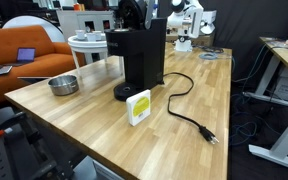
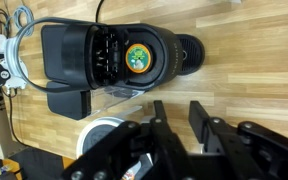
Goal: Open the coffee maker, take out the cup and put it in the pot
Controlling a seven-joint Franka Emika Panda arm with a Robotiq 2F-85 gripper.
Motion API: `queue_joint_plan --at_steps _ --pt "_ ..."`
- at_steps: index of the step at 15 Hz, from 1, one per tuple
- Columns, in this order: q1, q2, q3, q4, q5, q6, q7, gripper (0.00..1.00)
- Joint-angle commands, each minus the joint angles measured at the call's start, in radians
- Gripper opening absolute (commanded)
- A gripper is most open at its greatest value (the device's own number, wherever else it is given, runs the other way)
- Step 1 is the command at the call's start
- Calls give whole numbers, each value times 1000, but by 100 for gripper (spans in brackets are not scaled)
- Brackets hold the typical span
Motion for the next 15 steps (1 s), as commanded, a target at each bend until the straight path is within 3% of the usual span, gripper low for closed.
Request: queue_joint_plan --at_steps 1,6,7,9,13,15 --pt "2 0 -1 2 -1 -3 1 33" --pt "2 0 -1 2 -1 -3 1 33" --pt "2 0 -1 2 -1 -3 1 58" --pt "-17 10 13 8 -10 -7 25 65" --pt "-22 48 13 26 3 -23 78 93" --pt "-26 74 15 32 1 -28 110 100"
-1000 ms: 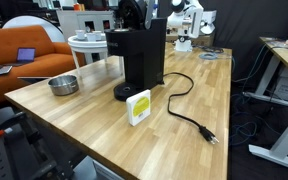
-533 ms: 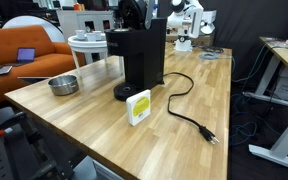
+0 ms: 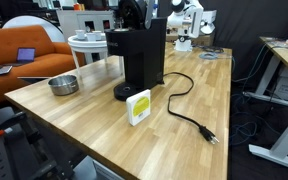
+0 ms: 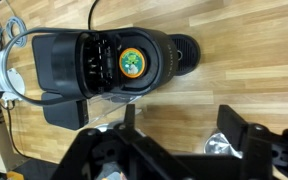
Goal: Open the coffee maker, take out the cup and put it in the pot
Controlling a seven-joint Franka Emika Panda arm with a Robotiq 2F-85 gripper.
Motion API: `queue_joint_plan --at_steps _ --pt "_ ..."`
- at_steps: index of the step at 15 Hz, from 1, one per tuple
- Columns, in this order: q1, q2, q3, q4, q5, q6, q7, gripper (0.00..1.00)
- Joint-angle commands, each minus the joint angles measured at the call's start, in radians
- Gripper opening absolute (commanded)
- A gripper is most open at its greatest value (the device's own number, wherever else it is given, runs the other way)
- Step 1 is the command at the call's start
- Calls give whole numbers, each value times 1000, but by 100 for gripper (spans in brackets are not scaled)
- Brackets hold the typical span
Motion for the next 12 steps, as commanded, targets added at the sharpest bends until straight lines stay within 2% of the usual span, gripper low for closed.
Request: queue_joint_plan --at_steps 1,6,12 --pt "-20 55 16 33 1 -27 52 100" --pt "-17 73 22 48 -11 -26 99 100" --pt "2 59 11 36 -3 -5 81 100"
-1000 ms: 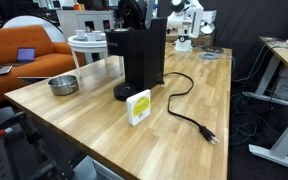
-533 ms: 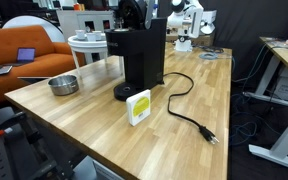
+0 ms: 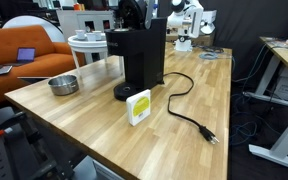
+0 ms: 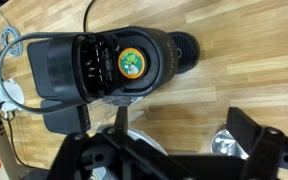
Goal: Open the coffee maker, take out the cup and put it in the pot
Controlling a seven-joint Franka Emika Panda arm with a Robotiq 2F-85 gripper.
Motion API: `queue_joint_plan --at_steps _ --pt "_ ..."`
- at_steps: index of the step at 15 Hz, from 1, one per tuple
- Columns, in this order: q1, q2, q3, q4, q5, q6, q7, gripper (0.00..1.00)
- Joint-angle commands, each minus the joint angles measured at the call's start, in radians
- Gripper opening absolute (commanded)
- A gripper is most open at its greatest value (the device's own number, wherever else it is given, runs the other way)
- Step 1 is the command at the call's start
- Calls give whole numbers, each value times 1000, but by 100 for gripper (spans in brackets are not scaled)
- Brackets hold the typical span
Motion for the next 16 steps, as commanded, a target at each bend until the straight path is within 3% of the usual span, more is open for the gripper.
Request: queue_joint_plan --at_steps 1,10,16 --pt "1 0 -1 2 0 -2 0 100" --pt "3 3 0 5 8 -11 8 100" --pt "-16 46 36 65 72 -128 219 100"
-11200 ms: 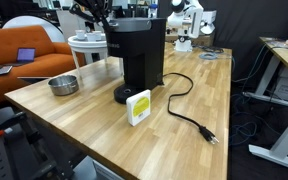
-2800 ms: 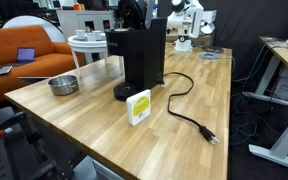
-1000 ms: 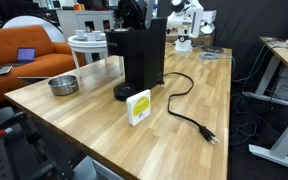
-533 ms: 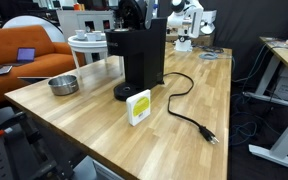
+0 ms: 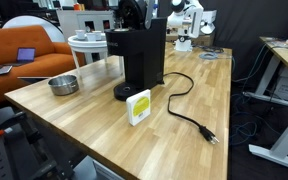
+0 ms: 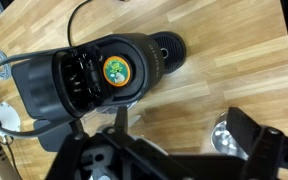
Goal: Open the coffee maker, take out the cup and put it in the pot
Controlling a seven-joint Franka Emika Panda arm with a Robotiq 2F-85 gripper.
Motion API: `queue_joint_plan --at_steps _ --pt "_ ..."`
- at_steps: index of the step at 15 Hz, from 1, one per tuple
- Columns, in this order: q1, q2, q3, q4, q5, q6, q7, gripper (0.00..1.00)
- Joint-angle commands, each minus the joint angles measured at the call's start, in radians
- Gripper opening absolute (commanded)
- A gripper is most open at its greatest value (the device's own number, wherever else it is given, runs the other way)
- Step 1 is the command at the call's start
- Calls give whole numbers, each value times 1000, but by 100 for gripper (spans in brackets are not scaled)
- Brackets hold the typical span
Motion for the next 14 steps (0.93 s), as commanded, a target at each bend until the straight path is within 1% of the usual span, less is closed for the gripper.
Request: queue_joint_plan --at_steps 1,4,5,7,14 --pt "-14 48 32 67 51 -71 154 100" --pt "23 84 13 105 121 -53 252 100" --pt "18 44 12 67 73 -41 214 100" --pt "25 66 12 85 95 -41 245 100" --pt "24 74 11 90 98 -41 253 100"
